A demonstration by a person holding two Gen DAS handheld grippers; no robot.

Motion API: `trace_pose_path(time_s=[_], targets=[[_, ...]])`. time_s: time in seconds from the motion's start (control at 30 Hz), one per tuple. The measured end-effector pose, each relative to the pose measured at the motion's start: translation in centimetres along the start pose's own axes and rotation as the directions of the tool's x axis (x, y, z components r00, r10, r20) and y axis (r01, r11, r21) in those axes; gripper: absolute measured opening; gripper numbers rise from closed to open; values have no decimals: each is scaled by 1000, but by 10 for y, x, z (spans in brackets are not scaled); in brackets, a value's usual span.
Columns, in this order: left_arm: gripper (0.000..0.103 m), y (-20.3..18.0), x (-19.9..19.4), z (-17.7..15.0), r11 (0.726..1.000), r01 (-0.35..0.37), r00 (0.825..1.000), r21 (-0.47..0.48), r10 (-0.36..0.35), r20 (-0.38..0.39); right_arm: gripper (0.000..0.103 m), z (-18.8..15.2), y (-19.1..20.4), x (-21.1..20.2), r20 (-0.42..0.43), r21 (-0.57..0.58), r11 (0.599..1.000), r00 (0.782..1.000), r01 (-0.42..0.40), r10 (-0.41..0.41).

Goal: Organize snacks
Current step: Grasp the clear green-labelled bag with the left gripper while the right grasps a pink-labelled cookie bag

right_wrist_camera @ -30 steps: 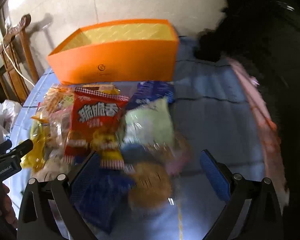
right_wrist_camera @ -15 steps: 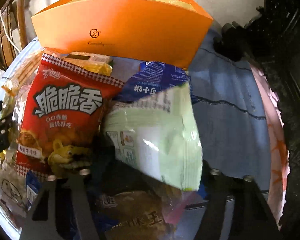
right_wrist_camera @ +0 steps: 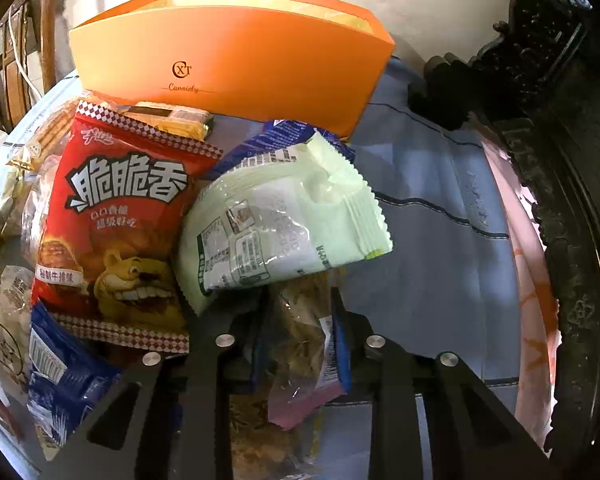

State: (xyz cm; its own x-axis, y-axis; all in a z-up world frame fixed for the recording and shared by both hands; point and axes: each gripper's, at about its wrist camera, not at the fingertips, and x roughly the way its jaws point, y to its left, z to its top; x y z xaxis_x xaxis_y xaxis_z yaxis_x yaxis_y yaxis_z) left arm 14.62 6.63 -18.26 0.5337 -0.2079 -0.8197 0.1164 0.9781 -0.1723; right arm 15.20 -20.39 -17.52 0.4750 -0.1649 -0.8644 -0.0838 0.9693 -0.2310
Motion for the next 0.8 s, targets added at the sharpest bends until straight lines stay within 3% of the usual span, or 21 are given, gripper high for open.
trace_pose_path(time_s=[0.03, 0.07, 0.1, 0.13, 0.2, 0.27, 0.33, 0.4, 0.43, 0.47, 0.53, 0.57, 0.7, 0.8], targets=[[3, -1, -1, 4, 1000, -8, 1000, 7, 8, 7, 27, 0, 1, 0, -3, -5, 1000, 1000, 2, -2], [17, -7, -2, 7, 999, -23, 1000, 30, 23, 16, 27, 1, 2, 1, -7, -10, 1000, 1000, 6, -6], [67, -12, -1, 11, 998, -35, 999, 61, 34, 11, 28, 1, 2, 0, -10, -13, 1000, 1000, 7, -7], [96, -19, 0, 14, 995, -52, 999, 90, 52, 4, 28, 0, 4, -1, -11, -13, 1000, 1000, 7, -7], [99, -30, 7, 18, 979, -114, 993, 171, 109, 42, 28, 0, 3, -2, -15, -7, 1000, 1000, 3, -3], [99, -39, 20, 19, 934, -236, 972, 268, 224, 75, 28, 2, 0, -1, -18, 2, 1000, 1000, -1, 1], [99, -35, 40, 20, 913, -272, 961, 304, 274, 36, 28, 3, -2, 0, -20, 1, 1000, 1000, -1, 1], [99, -11, 64, 21, 938, -238, 964, 252, 259, -54, 29, 3, -2, 1, -22, -1, 1000, 1000, 2, -2], [96, 4, 73, 20, 960, -185, 973, 209, 209, -96, 29, 3, -2, 1, -23, 0, 1000, 1000, 1, -1], [80, 12, 78, 18, 972, -143, 979, 186, 167, -121, 29, 3, -2, 1, -23, -1, 1000, 1000, 0, 0], [63, 17, 80, 16, 969, -140, 985, 202, 157, -73, 30, 3, -2, 2, -23, -3, 1000, 1000, 2, -2], [41, 16, 80, 17, 965, -146, 986, 216, 161, -53, 30, 3, -2, 2, -23, -5, 1000, 1000, 5, -5], [26, 24, 82, 23, 984, -82, 994, 156, 91, -55, 31, 1, 0, 3, -24, -6, 1000, 1000, 14, -14], [21, 24, 75, 24, 988, -63, 997, 141, 68, -30, 32, 2, 0, 4, -28, -5, 1000, 999, 20, -20]])
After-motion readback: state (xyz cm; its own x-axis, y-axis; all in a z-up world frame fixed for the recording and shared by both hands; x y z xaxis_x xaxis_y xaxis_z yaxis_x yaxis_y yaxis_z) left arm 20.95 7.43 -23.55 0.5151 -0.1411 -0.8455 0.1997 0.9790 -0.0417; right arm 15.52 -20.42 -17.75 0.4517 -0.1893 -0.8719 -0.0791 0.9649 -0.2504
